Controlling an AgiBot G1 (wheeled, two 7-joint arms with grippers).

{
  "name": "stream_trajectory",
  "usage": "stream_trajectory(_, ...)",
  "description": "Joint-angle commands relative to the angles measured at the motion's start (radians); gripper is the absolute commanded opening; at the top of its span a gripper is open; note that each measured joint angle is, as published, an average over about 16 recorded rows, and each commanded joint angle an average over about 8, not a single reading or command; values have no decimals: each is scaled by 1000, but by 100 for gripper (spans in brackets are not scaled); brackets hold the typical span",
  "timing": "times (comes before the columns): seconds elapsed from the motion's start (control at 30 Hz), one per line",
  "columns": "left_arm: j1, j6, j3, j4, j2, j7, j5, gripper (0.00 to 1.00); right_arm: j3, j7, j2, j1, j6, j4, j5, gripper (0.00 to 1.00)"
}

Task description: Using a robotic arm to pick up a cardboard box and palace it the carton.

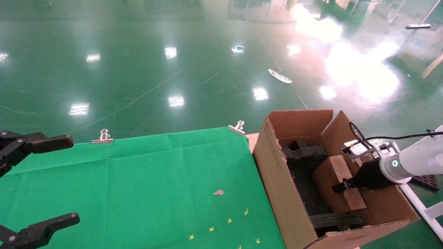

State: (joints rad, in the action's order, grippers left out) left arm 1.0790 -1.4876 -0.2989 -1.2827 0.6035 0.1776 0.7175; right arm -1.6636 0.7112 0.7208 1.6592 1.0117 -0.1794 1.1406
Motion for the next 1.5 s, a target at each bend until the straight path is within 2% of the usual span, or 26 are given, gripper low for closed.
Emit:
stream_trajectory(0.03, 0, 0, 0, 0, 0, 0, 0, 100, 1, -7, 0, 7, 6, 6, 0, 100)
stream_trajectory(0.3, 0, 0, -1, 0, 0, 0, 0, 100, 5, -47, -11, 76, 14, 6, 5, 100)
stream_trajectory(0.53, 0, 0, -1, 0, 0, 0, -1, 100, 22, -101, -40, 201, 28, -29, 0, 100)
stream_trajectory(0.77, 0, 1, -1, 0, -1, -1, -1, 100, 71, -193, -106, 373, 29, -130, -32, 100)
stream_trajectory(0.9, 0, 1, -1, 0, -1, -1, -1, 100, 107, -254, -159, 417, 18, -221, -71, 100)
stream_trajectory(1.07, 0, 1, -2, 0, -1, -1, -1, 100, 160, -329, -218, 422, 0, -333, -132, 100)
stream_trajectory(1.2, 0, 1, -2, 1, -1, -1, -1, 100, 218, -361, -234, 396, 11, -393, -160, 100)
stream_trajectory(1.5, 1, 1, -2, 1, -1, -2, -1, 100, 396, -386, -215, 246, 83, -502, -198, 100)
